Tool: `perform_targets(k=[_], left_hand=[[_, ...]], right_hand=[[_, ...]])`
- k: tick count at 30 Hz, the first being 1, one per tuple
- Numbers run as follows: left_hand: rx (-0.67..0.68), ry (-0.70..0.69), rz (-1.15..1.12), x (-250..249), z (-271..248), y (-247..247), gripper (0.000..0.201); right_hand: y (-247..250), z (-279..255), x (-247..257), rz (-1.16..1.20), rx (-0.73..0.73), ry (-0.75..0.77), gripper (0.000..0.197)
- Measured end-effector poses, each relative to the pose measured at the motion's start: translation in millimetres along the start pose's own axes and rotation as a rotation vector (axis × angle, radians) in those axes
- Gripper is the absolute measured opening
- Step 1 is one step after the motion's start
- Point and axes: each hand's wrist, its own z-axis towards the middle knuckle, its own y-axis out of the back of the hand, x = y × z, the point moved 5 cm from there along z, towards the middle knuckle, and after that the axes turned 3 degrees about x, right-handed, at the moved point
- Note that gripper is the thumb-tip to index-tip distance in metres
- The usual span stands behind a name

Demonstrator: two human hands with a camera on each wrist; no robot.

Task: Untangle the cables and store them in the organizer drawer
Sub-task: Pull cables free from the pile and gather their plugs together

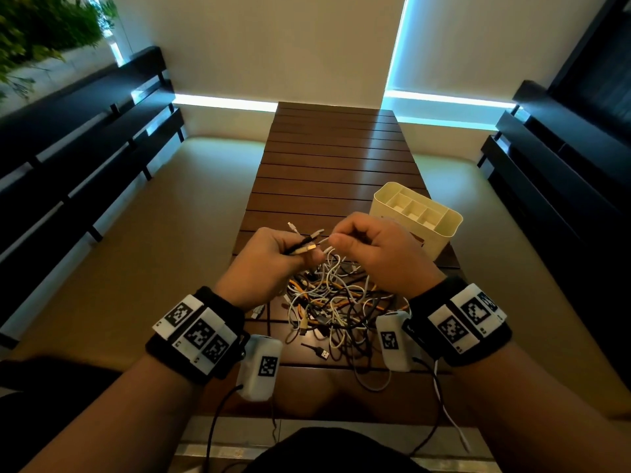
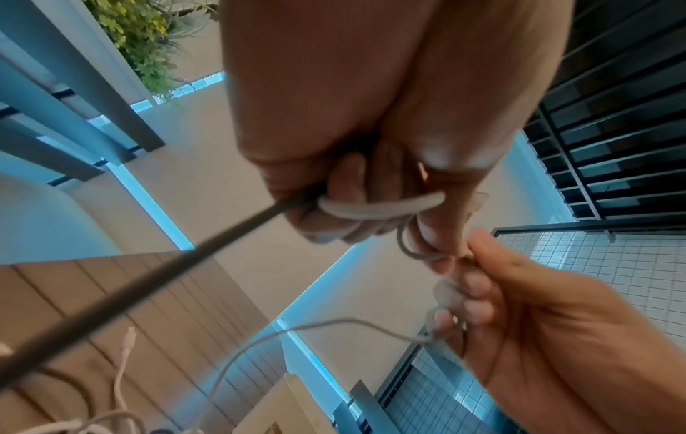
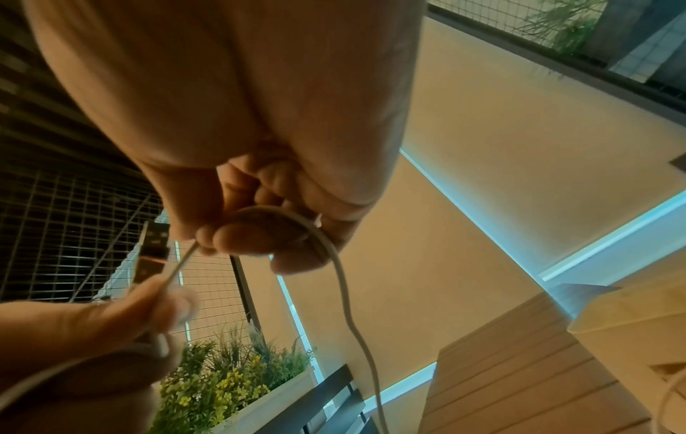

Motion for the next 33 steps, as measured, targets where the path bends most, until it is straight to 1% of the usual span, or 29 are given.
perform_targets(k=[3,6,10,11,12,15,17,19,21,22,24,25,27,29,31,33], left_hand=[[-0.032,0.023,-0.047,-7.0,-4.6,15.7,0.017],[-0.04,0.067,-0.222,-7.7,-10.8,36.2,0.018],[-0.076,0.123,-0.34,12.2,-14.2,47.9,0.026],[-0.084,0.142,-0.315,17.8,-14.2,46.6,0.026],[-0.095,0.17,-0.242,24.3,-13.6,45.0,0.026],[-0.09,0.275,0.1,40.7,-7.1,34.8,0.018],[-0.088,0.277,0.292,40.7,-2.3,28.0,0.019],[-0.124,0.233,0.417,33.6,2.9,25.7,0.018],[-0.19,0.173,0.437,23.6,7.5,27.4,0.016],[-0.22,0.142,0.404,18.3,9.5,28.3,0.019],[-0.253,0.092,0.315,10.0,13.7,28.0,0.024],[-0.254,0.072,0.284,6.8,15.8,25.9,0.023],[-0.217,0.05,0.271,3.6,19.8,16.8,0.022],[-0.148,0.059,0.287,5.3,24.1,4.2,0.023],[-0.039,0.097,0.254,7.6,25.9,-8.3,0.023],[0.079,0.137,0.189,10.9,25.1,-18.4,0.021]], right_hand=[[-3.8,-7.3,-6.0,0.03,0.004,0.016,0.012],[-4.4,-12.0,-8.5,0.049,-0.022,0.045,0.008],[3.0,-9.1,-22.6,0.01,-0.103,-0.009,0.01],[3.7,-8.7,-26.2,0.0,-0.114,-0.025,0.01],[3.6,-8.4,-28.6,-0.011,-0.117,-0.036,0.009],[-2.4,-7.7,-32.3,-0.094,-0.073,-0.036,0.007],[-11.7,-5.9,-33.6,-0.187,0.028,-0.042,0.007],[-20.7,-4.2,-38.9,-0.304,0.158,-0.106,0.011],[-24.7,-3.4,-47.2,-0.412,0.246,-0.183,0.015],[-25.3,-3.4,-50.0,-0.452,0.269,-0.207,0.017],[-25.3,-3.6,-53.0,-0.502,0.286,-0.215,0.018],[-25.1,-3.4,-52.9,-0.514,0.284,-0.201,0.018],[-24.8,-3.1,-48.4,-0.501,0.257,-0.146,0.017],[-22.0,-1.6,-38.4,-0.437,0.179,-0.057,0.015],[-16.9,1.3,-28.7,-0.402,0.069,0.013,0.012],[-11.8,3.8,-24.7,-0.369,-0.022,0.026,0.011]])
